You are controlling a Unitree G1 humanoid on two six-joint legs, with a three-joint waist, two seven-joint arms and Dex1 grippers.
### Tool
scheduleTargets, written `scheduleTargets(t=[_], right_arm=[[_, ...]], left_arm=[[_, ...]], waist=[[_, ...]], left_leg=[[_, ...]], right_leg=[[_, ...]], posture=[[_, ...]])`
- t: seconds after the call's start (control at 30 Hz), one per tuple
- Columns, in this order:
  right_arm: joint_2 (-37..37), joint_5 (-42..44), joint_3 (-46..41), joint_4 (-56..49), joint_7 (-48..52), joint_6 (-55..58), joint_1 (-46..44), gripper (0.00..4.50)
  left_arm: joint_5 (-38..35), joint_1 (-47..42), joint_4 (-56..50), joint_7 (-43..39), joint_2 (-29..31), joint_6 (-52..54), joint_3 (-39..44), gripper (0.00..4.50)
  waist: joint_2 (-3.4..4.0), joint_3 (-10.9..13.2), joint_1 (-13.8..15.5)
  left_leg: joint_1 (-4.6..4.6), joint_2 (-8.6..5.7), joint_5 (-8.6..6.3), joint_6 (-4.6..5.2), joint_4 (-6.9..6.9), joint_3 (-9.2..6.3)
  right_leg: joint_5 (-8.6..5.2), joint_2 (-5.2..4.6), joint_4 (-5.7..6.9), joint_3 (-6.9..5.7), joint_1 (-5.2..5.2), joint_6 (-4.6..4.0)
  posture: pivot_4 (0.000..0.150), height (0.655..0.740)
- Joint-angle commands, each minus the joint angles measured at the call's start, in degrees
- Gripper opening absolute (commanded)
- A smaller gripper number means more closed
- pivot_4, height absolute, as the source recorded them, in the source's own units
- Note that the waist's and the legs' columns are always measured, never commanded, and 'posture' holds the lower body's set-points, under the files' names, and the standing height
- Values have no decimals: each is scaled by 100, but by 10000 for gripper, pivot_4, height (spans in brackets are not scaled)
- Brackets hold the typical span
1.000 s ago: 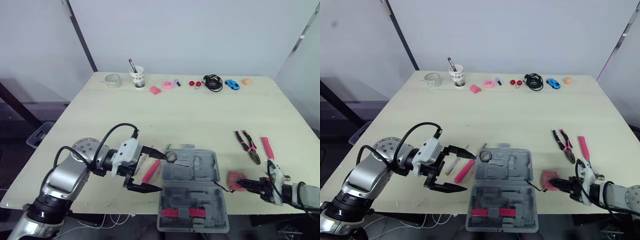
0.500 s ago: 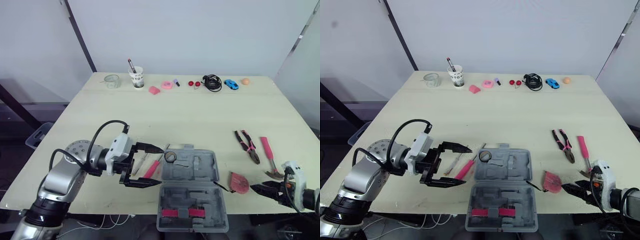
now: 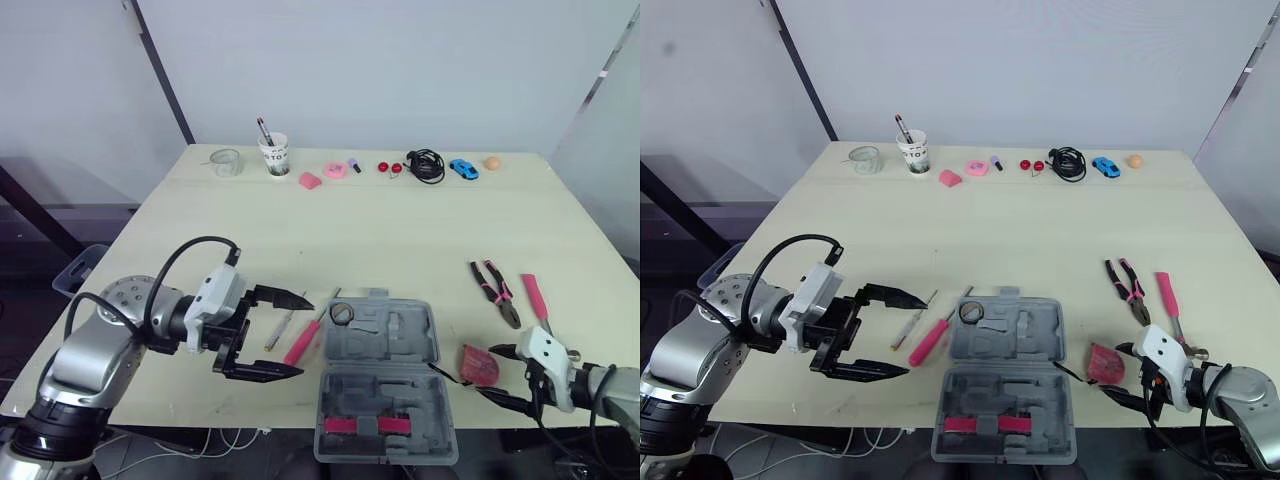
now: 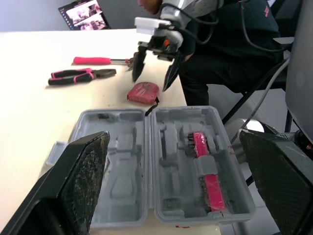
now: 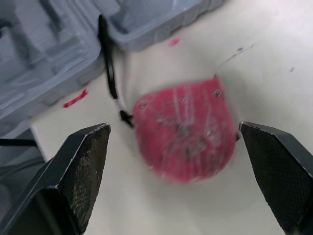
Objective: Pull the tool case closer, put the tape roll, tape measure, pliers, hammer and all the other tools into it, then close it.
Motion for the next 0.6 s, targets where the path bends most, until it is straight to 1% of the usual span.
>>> scheduleTargets(t=[0.03, 0.3, 0.6], right_arm=[[95, -184, 72, 194, 127, -340, -163, 44383], [195, -443, 245, 611, 310, -490, -405, 44383], [357, -641, 366, 772, 324, -539, -571, 44383]], left_arm=[[-9, 6, -181, -12, 57, -70, 94, 45000], [-150, -48, -242, 45, 14, 64, 93, 45000], [-166, -47, -278, 63, -3, 91, 83, 45000]], waist=[[0, 0, -1], [0, 0, 2], [0, 0, -4]], left_leg=[[0, 0, 0, 0, 0, 1], [0, 0, 0, 0, 2, 3], [0, 0, 0, 0, 2, 4]], right_leg=[[0, 0, 0, 0, 0, 0], [0, 0, 2, 0, 0, 0], [0, 1, 3, 0, 0, 0]], posture=[[1500, 7400], [1500, 7400], [1500, 7400]])
